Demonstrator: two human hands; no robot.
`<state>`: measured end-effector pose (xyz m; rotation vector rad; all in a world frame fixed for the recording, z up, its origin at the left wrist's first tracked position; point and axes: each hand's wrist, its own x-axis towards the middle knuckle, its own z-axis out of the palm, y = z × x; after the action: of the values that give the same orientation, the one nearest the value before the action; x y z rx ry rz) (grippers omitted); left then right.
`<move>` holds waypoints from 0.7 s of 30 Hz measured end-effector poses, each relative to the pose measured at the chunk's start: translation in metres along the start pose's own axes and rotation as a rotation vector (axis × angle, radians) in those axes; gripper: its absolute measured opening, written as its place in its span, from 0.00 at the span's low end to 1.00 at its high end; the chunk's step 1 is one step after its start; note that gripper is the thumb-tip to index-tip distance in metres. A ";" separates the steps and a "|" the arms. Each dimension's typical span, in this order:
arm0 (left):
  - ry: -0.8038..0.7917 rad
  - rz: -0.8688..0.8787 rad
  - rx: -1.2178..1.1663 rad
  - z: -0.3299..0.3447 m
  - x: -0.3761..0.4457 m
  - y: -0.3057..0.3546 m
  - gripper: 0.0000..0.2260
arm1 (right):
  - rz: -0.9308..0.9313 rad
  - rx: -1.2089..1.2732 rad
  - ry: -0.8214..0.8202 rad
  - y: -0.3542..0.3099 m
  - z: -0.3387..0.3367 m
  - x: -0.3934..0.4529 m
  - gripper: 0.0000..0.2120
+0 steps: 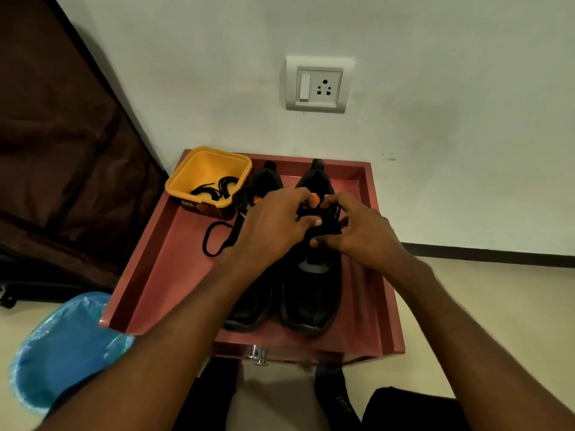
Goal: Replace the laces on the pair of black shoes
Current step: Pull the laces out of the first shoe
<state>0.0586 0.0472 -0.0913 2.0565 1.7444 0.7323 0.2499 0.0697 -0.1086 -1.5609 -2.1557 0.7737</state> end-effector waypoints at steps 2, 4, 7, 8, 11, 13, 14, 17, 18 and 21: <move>0.084 0.018 0.040 0.003 -0.001 0.001 0.05 | -0.003 -0.005 -0.003 0.000 0.001 0.000 0.35; 0.179 -0.010 -0.167 0.004 0.002 0.004 0.06 | 0.000 -0.019 -0.009 0.000 0.001 0.000 0.36; 0.283 -0.095 -0.700 -0.013 0.008 0.015 0.06 | 0.012 -0.026 -0.011 0.000 0.001 0.001 0.38; 0.297 -0.128 -0.872 -0.020 0.009 0.020 0.06 | 0.016 -0.023 -0.009 0.000 0.000 0.001 0.39; 0.315 -0.209 -1.032 -0.025 0.010 0.021 0.05 | 0.016 -0.009 -0.010 -0.001 0.000 0.000 0.38; 0.268 -0.135 -0.609 -0.017 0.010 0.008 0.02 | 0.009 -0.008 -0.010 -0.001 -0.001 0.000 0.37; 0.185 -0.075 -0.348 -0.011 0.009 0.002 0.06 | 0.004 -0.010 -0.009 -0.002 -0.001 0.000 0.37; -0.005 0.021 0.103 -0.002 0.004 -0.004 0.13 | -0.005 -0.009 -0.003 -0.001 0.000 0.000 0.36; 0.018 0.029 0.151 -0.001 0.003 -0.002 0.12 | -0.005 -0.009 -0.003 -0.001 0.000 0.000 0.35; 0.123 0.033 0.306 -0.008 0.005 0.004 0.04 | 0.000 -0.003 -0.003 0.000 0.001 0.000 0.35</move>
<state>0.0581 0.0508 -0.0819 2.2843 2.0017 0.6471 0.2500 0.0692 -0.1093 -1.5621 -2.1598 0.7736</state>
